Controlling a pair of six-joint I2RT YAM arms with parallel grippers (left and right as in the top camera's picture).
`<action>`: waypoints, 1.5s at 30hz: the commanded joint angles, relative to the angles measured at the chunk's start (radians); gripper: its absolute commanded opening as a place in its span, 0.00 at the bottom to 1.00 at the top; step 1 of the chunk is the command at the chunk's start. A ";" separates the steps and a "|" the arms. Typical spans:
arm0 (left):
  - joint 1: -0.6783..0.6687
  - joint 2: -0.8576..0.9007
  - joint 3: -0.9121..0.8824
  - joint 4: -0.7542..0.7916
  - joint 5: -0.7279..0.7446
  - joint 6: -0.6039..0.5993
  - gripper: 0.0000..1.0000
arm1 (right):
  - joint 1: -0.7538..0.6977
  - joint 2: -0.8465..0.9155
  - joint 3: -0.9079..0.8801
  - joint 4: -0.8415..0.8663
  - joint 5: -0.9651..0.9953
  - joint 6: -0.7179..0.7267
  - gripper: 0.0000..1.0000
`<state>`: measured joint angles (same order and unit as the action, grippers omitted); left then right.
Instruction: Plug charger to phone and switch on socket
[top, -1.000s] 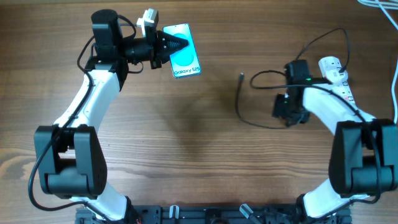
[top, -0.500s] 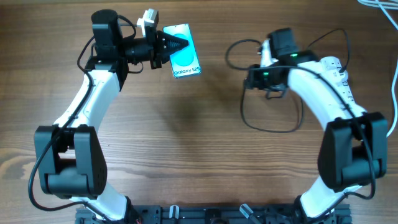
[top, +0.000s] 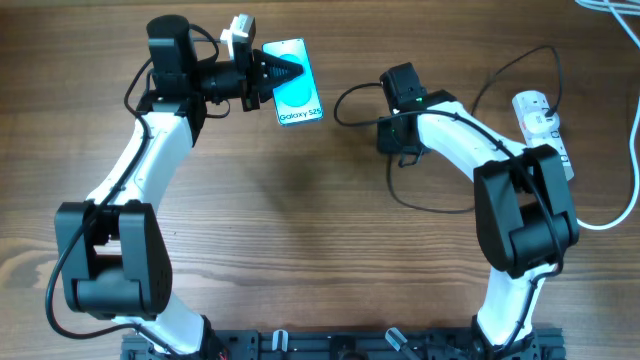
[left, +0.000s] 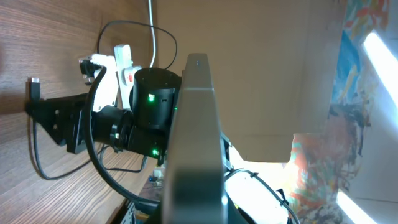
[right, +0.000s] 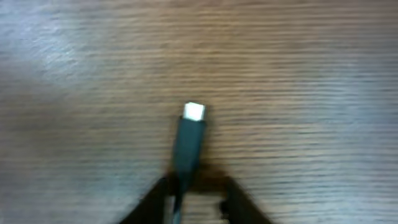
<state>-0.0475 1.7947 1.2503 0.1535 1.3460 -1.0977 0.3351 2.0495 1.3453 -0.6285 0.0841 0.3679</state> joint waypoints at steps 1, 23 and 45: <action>0.002 -0.029 0.027 0.006 0.032 -0.001 0.04 | -0.014 0.073 -0.023 -0.002 0.006 0.000 0.14; -0.033 -0.029 0.027 0.006 -0.016 0.074 0.04 | -0.066 0.074 -0.024 0.060 -0.146 -0.083 0.04; 0.040 -0.076 0.027 0.006 -0.043 0.118 0.04 | -0.172 -0.430 -0.023 -0.350 -1.030 -0.581 0.04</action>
<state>-0.0174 1.7874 1.2503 0.1535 1.3251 -1.0065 0.1608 1.6482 1.3170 -0.9409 -0.7143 -0.1131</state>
